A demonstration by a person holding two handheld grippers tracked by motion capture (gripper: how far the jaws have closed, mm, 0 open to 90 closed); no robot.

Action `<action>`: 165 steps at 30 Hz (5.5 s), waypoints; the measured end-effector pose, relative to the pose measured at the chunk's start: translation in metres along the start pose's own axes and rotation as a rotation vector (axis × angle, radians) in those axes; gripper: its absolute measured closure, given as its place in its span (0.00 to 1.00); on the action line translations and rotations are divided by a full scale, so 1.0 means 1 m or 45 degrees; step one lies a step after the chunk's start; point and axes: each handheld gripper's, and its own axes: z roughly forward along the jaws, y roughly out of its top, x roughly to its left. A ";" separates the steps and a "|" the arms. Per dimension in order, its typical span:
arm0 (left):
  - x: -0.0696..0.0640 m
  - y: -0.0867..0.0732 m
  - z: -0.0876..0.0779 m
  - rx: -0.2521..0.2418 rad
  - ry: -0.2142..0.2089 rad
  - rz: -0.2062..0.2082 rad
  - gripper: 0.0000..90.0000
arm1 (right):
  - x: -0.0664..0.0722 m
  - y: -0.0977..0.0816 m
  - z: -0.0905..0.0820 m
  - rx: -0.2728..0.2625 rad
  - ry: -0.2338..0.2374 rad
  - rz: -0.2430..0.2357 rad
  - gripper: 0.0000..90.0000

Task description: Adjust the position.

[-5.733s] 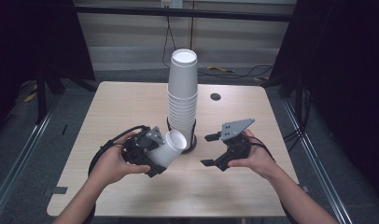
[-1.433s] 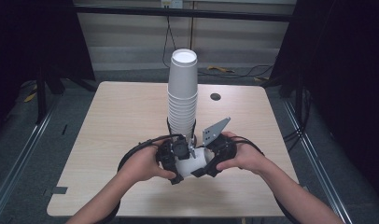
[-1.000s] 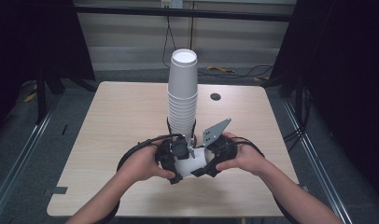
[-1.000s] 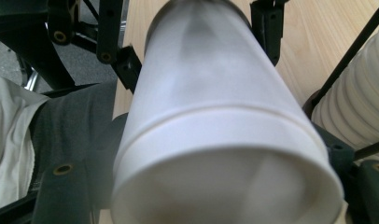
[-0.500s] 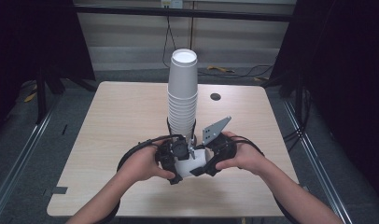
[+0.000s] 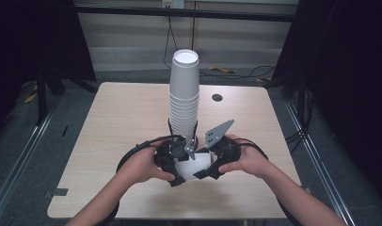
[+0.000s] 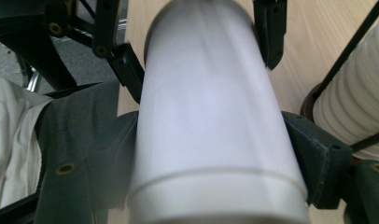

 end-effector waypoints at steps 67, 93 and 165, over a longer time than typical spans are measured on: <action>0.010 -0.053 0.002 -0.559 -0.084 -0.370 0.13 | -0.011 -0.031 -0.018 -0.259 -0.003 0.085 0.26; 0.011 -0.053 0.001 -0.580 -0.134 -0.309 0.04 | -0.008 -0.025 -0.014 -0.263 0.056 0.019 0.26; 0.012 -0.051 -0.007 -0.600 -0.161 -0.271 0.11 | -0.007 -0.019 -0.006 -0.244 0.039 -0.074 0.26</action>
